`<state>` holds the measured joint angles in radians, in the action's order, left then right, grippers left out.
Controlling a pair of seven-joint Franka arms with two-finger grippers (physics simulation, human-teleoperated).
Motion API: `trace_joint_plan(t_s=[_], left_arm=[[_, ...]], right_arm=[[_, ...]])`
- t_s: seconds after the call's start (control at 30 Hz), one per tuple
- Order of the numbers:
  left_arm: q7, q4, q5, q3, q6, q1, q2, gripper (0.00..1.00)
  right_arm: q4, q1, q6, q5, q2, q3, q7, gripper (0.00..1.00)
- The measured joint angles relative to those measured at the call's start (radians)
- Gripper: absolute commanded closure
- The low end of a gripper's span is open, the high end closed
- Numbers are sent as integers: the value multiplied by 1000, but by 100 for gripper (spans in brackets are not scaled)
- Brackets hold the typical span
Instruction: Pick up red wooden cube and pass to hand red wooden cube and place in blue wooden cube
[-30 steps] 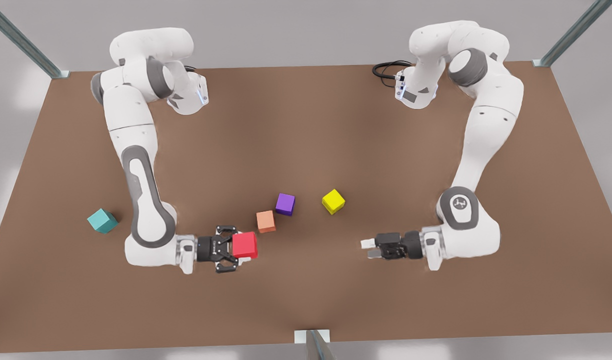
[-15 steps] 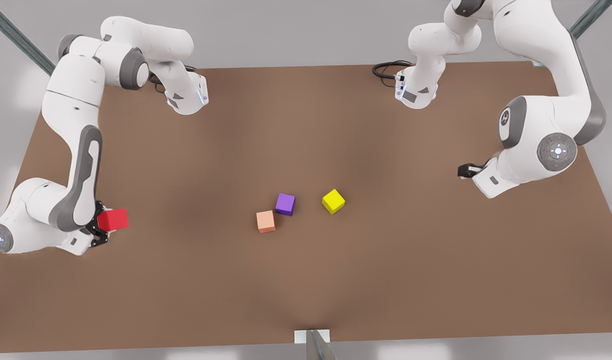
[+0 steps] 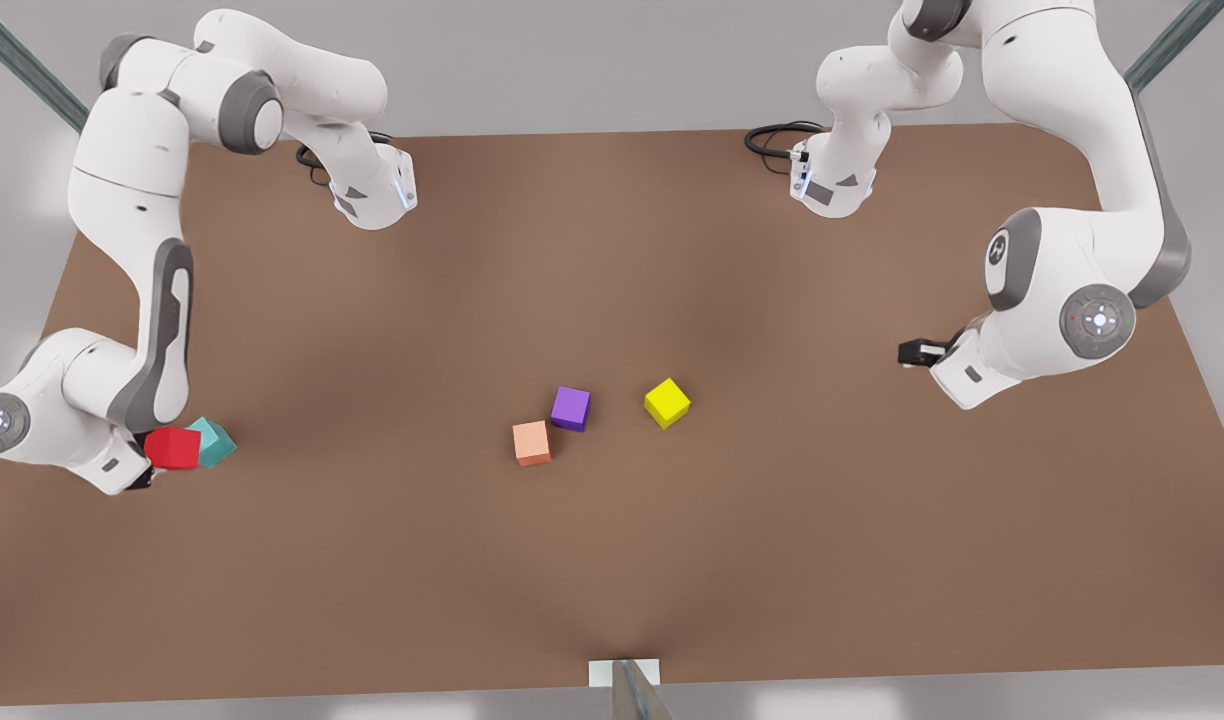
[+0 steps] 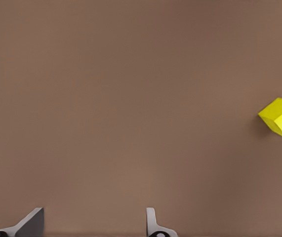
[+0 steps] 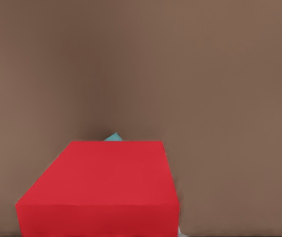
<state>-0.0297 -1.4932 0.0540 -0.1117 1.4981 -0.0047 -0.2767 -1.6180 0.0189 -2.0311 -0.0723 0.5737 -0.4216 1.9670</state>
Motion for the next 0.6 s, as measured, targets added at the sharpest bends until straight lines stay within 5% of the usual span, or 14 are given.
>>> trace_joint_plan(t_s=[0.6], left_arm=[[29, -1, -1, 0, -2, 0, -15, 0]], right_arm=[[-110, -29, -111, 11, 26, -1, 21, 29]])
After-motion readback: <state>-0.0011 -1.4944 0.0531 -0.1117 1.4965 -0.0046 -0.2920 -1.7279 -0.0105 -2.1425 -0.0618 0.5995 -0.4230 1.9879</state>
